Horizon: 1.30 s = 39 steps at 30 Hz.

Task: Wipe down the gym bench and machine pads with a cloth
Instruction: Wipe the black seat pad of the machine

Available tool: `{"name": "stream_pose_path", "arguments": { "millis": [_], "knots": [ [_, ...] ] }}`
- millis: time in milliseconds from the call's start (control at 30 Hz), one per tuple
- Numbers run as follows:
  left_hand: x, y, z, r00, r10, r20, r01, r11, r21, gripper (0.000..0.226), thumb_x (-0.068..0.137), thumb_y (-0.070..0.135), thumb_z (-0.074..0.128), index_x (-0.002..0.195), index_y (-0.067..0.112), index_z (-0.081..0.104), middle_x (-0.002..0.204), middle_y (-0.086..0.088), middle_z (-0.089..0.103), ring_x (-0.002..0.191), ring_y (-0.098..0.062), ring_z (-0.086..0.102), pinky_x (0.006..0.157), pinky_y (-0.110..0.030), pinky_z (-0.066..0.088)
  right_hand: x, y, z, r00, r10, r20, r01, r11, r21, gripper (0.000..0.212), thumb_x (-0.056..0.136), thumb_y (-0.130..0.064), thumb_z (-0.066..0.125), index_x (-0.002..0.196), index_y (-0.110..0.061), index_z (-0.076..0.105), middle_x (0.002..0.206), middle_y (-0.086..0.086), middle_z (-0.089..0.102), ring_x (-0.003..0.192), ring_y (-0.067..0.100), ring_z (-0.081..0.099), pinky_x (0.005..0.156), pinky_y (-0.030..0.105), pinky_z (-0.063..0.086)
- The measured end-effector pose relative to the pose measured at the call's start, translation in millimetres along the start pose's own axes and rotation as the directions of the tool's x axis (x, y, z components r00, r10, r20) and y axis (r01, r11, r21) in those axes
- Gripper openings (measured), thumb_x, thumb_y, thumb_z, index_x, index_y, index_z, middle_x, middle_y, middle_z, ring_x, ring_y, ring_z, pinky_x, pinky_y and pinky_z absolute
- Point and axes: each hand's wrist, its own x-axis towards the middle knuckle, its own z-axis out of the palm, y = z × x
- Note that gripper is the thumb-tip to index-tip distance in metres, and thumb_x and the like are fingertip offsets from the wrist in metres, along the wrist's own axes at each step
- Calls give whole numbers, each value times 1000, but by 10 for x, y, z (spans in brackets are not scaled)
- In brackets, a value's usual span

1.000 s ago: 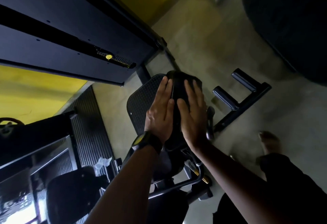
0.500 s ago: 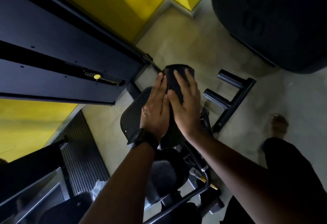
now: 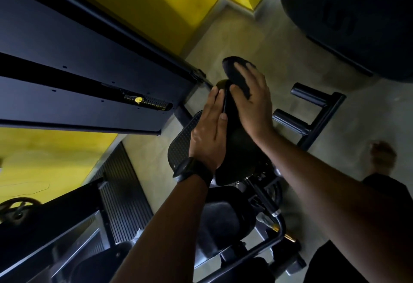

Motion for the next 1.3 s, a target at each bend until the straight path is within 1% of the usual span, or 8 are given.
{"name": "stream_pose_path", "arguments": {
  "millis": [167, 300, 433, 567, 633, 833, 1067, 1300],
  "knots": [
    [-2, 1, -5, 1000, 4, -3, -4, 1000, 26, 48, 110, 24, 39, 158, 29, 33, 166, 14, 23, 141, 22, 16, 107, 2, 16, -160, 331, -20, 936, 352, 5, -352, 935, 44, 54, 96, -44, 44, 149, -36, 46, 157, -5, 37, 134, 24, 48, 108, 43, 45],
    [63, -21, -17, 998, 62, 10, -62, 998, 29, 47, 109, 23, 39, 156, 24, 38, 165, 12, 27, 140, 22, 19, 106, 1, 20, -368, -8, 24, 988, 91, -124, -86, 995, 43, 50, 95, -41, 50, 144, -33, 53, 158, -2, 39, 136, 22, 43, 105, 44, 45],
    [65, -41, -5, 997, 71, -7, -71, 997, 17, 46, 108, 23, 39, 154, 23, 42, 163, 14, 27, 146, 7, 29, 113, -9, 27, -128, -23, 26, 970, -232, -73, 223, 968, -113, 46, 98, -38, 52, 143, -31, 57, 156, -2, 43, 131, 21, 46, 96, 31, 42],
    [32, -44, 1, 999, 40, -2, -40, 999, 36, 48, 110, 28, 37, 157, 29, 34, 166, 14, 25, 148, 5, 25, 112, -6, 22, -147, 325, 47, 974, 204, -96, -201, 979, 46, 55, 95, -48, 43, 148, -34, 49, 156, -5, 40, 135, 22, 47, 106, 41, 47],
    [39, -48, -3, 1000, 30, 6, -30, 999, 42, 49, 109, 31, 35, 158, 33, 32, 166, 18, 23, 148, 8, 24, 110, -4, 22, -363, 352, 34, 953, 290, -91, -287, 957, 53, 55, 96, -43, 45, 149, -33, 47, 157, -4, 38, 137, 22, 44, 108, 46, 45],
    [38, -63, 21, 999, 32, -12, -31, 999, 16, 48, 109, 26, 37, 157, 25, 35, 166, 10, 26, 145, 14, 21, 109, -1, 21, -323, 59, 41, 995, -42, -89, 42, 999, -8, 49, 97, -39, 50, 146, -35, 51, 157, -5, 40, 137, 18, 44, 105, 40, 45],
    [7, -65, 51, 999, 5, -35, -4, 999, 48, 48, 110, 31, 35, 158, 28, 33, 167, 14, 24, 145, 15, 20, 109, -1, 21, -463, 541, 54, 952, 291, -90, -295, 955, -31, 53, 98, -44, 44, 150, -34, 46, 161, -4, 35, 140, 26, 41, 108, 50, 44],
    [13, -108, 71, 998, 28, -60, -27, 1000, 7, 47, 109, 25, 39, 156, 23, 39, 165, 9, 30, 150, 2, 26, 117, -13, 25, -286, 396, 49, 997, 47, -63, -49, 998, -25, 52, 97, -39, 50, 149, -35, 48, 159, -5, 38, 138, 21, 44, 104, 30, 39]
  ]
}}
